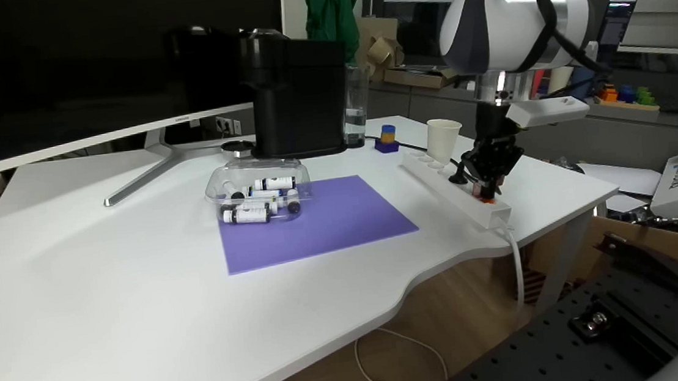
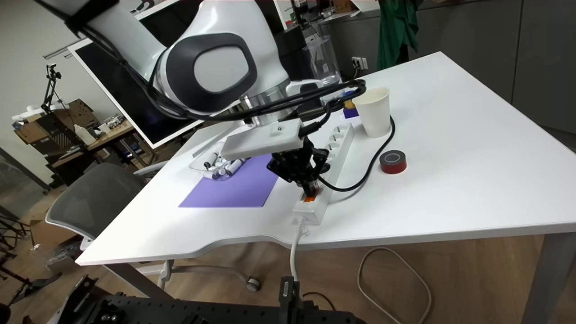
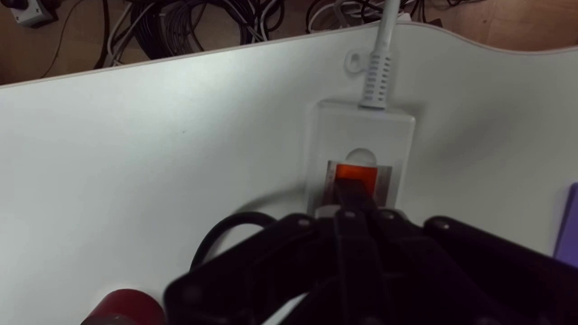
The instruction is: Turn on the white extension cable
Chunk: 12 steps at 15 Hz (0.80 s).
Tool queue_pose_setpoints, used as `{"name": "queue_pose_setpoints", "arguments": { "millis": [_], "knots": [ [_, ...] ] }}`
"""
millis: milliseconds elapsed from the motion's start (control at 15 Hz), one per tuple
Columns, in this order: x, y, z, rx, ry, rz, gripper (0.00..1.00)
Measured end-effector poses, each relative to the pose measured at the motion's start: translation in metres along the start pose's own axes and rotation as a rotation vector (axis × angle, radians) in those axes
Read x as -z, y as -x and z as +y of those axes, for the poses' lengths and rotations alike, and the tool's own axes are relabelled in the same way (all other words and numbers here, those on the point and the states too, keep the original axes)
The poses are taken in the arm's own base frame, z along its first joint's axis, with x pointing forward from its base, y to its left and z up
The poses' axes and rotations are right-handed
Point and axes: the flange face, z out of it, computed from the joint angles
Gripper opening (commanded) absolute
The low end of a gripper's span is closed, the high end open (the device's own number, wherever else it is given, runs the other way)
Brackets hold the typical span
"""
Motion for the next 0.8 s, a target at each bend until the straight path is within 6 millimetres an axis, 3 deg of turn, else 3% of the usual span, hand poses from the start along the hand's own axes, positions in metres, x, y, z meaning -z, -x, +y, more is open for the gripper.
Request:
{"name": "queue_pose_setpoints", "arguments": {
  "millis": [467, 800],
  "knots": [
    [-0.001, 0.022, -0.012, 0.018, 0.044, 0.055, 0.0],
    [0.0, 0.023, -0.009, 0.001, 0.051, 0.071, 0.0]
  ]
}}
